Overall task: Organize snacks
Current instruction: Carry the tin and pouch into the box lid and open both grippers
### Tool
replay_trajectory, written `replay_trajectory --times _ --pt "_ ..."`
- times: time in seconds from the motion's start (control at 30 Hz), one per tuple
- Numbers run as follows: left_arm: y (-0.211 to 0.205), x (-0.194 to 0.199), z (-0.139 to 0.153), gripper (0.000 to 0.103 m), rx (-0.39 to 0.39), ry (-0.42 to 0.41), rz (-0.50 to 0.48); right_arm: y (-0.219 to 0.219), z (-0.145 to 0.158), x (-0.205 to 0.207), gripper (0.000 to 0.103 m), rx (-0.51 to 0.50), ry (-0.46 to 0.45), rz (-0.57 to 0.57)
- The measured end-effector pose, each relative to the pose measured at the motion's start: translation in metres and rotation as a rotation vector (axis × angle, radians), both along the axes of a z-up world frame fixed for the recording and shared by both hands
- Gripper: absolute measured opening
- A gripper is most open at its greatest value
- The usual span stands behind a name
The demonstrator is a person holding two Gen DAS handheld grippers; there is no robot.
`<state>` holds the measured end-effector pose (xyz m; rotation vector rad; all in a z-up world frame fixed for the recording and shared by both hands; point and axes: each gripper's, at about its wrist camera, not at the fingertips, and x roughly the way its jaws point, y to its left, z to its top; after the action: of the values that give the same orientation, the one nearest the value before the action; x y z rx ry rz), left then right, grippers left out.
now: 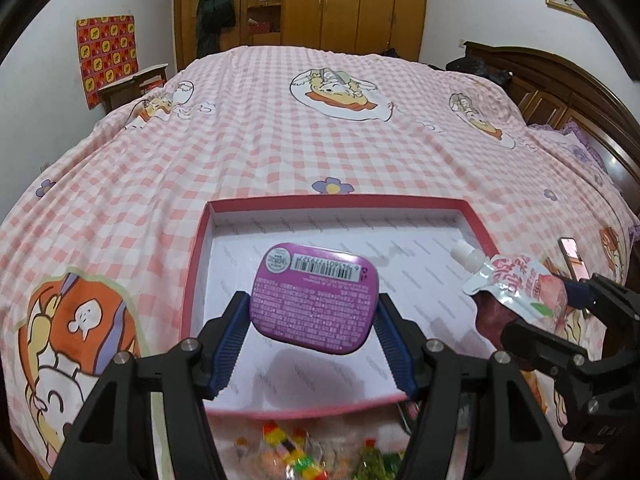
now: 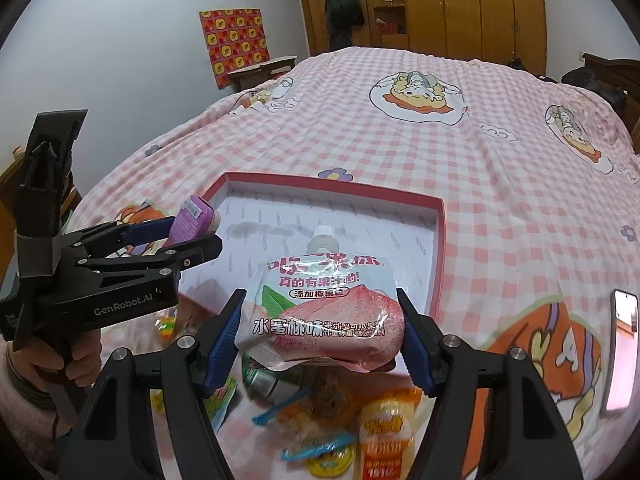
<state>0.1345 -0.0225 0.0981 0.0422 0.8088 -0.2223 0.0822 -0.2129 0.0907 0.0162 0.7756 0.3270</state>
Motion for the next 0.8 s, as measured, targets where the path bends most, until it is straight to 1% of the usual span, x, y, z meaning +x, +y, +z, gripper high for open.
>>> replay_trajectory --times 0.23,0.4,0.5,0.63,0.8 --pt "0.0 0.026 -0.008 0.066 0.001 0.016 0.02 -0.003 -0.007 0.031 0.071 0.005 0.018 -0.019" --pt "-0.005 0.046 -0.021 0.066 0.005 0.053 0.022 -0.006 -0.012 0.049 0.071 0.002 0.03 -0.023" --pt "-0.006 0.057 -0.027 0.066 0.012 0.06 0.032 -0.006 -0.016 0.058 0.071 0.0 0.04 -0.025" --pt "-0.007 0.065 -0.033 0.066 0.01 0.07 0.038 -0.01 -0.023 0.07 0.071 0.008 0.054 -0.036" --pt "-0.008 0.073 -0.043 0.066 0.03 0.088 0.055 -0.009 -0.028 0.08 0.071 0.015 0.052 -0.033"
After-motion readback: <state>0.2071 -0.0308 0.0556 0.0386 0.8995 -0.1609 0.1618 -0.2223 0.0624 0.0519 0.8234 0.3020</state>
